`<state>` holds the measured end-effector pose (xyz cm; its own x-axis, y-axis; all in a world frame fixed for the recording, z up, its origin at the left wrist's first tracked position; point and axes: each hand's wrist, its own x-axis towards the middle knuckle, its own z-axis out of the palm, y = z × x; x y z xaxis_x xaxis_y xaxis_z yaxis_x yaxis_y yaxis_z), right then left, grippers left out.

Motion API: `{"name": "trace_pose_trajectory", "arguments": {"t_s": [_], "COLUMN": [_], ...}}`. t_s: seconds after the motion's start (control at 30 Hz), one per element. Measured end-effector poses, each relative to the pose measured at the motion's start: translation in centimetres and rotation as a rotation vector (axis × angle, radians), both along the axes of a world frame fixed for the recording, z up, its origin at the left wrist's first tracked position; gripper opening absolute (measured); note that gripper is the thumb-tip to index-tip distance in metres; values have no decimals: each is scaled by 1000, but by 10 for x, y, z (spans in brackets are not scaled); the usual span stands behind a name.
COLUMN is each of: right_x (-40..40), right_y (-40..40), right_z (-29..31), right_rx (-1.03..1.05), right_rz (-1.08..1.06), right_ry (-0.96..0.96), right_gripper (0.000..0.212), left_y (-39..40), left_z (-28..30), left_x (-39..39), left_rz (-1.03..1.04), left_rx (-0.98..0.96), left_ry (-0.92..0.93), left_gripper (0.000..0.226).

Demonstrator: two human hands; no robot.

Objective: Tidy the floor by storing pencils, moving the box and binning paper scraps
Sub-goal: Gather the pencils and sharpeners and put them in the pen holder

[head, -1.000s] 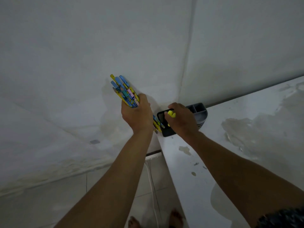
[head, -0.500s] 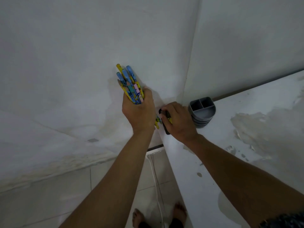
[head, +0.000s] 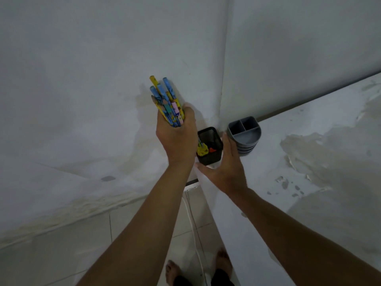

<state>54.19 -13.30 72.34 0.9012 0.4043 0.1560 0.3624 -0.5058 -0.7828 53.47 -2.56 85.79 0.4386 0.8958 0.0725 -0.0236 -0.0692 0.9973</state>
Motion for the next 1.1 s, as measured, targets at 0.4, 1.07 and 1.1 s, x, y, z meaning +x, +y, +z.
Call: {"name": "trace_pose_trajectory", "arguments": {"t_s": [0.4,1.07,1.1], "right_x": [4,10,11], "right_y": [19,15,15], "right_z": [1,-7,-7], "right_rx": [197,169,165], "right_rz": [-79,-19,-14], "right_ry": [258,216,211], "right_gripper": [88,90,90], "left_y": [-16,5,6], "left_z": [-24,-81,-82], "left_x": [16,0,-1], "left_rz": [-64,-205,-217], "left_rx": [-21,-21,-5], "left_ry": [-7,256,260], "left_gripper": [13,23,25]}}
